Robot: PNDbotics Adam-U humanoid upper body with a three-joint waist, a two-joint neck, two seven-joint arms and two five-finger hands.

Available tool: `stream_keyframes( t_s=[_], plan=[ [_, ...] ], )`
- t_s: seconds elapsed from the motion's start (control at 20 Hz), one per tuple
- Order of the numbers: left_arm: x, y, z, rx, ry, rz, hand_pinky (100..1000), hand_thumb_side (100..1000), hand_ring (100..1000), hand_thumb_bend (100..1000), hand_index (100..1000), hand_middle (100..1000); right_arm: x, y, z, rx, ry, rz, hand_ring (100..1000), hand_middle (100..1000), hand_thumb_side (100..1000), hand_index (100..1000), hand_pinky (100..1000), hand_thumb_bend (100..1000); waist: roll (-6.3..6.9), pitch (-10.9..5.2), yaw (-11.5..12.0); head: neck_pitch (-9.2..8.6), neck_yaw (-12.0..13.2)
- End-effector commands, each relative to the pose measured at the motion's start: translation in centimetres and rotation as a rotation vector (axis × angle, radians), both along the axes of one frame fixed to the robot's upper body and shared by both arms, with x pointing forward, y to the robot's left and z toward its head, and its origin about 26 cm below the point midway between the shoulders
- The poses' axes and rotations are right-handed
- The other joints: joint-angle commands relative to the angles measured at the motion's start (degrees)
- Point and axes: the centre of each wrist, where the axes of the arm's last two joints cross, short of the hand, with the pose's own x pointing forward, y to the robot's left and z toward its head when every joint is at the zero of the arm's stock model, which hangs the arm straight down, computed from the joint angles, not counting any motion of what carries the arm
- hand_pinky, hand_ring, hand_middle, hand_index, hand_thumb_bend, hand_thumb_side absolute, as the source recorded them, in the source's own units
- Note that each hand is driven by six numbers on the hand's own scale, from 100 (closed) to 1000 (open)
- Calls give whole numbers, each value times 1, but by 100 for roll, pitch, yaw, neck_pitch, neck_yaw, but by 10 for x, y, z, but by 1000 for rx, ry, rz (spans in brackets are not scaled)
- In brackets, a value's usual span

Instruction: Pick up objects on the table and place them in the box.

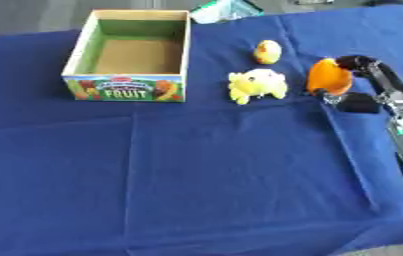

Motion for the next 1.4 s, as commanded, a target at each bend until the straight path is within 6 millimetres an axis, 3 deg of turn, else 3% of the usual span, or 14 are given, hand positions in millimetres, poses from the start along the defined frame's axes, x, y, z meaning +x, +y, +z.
stream_keyframes(
  t_s=[0.05, 0.15, 0.35, 0.8, 1.1, 1.4],
  plan=[
    [-1, 3, 8, 27, -21, -2, 742, 517, 621, 100, 747, 549, 3, -3, 11, -35, -25, -10, 853, 678, 172, 789, 878, 457, -12, -78, 5, 27, -23],
    [-1, 3, 7, 27, -21, -2, 742, 517, 621, 100, 747, 549, 4, -2, 11, -43, -33, -21, 840, 649, 111, 762, 869, 400, -13, -76, 6, 27, -21],
    [-2, 3, 8, 26, -21, -2, 742, 517, 621, 100, 747, 549, 5, -2, 11, -45, -72, -70, 787, 534, 100, 646, 830, 100, -16, -75, 8, 27, -19],
    [-2, 3, 8, 25, -21, -1, 742, 517, 621, 100, 746, 549, 6, -1, 15, 18, -228, -229, 655, 305, 100, 381, 737, 100, -15, -73, 3, 27, -18],
    [-2, 3, 8, 26, -22, 0, 741, 517, 621, 100, 746, 549, 9, 5, 27, 60, -319, -230, 630, 269, 100, 345, 725, 100, -21, -75, 8, 27, -9],
    [-2, 3, 8, 28, -20, -3, 742, 516, 621, 100, 746, 549, 21, 33, 71, 80, -415, -99, 631, 269, 100, 346, 729, 100, -33, -103, 14, 27, -12]
  ],
)
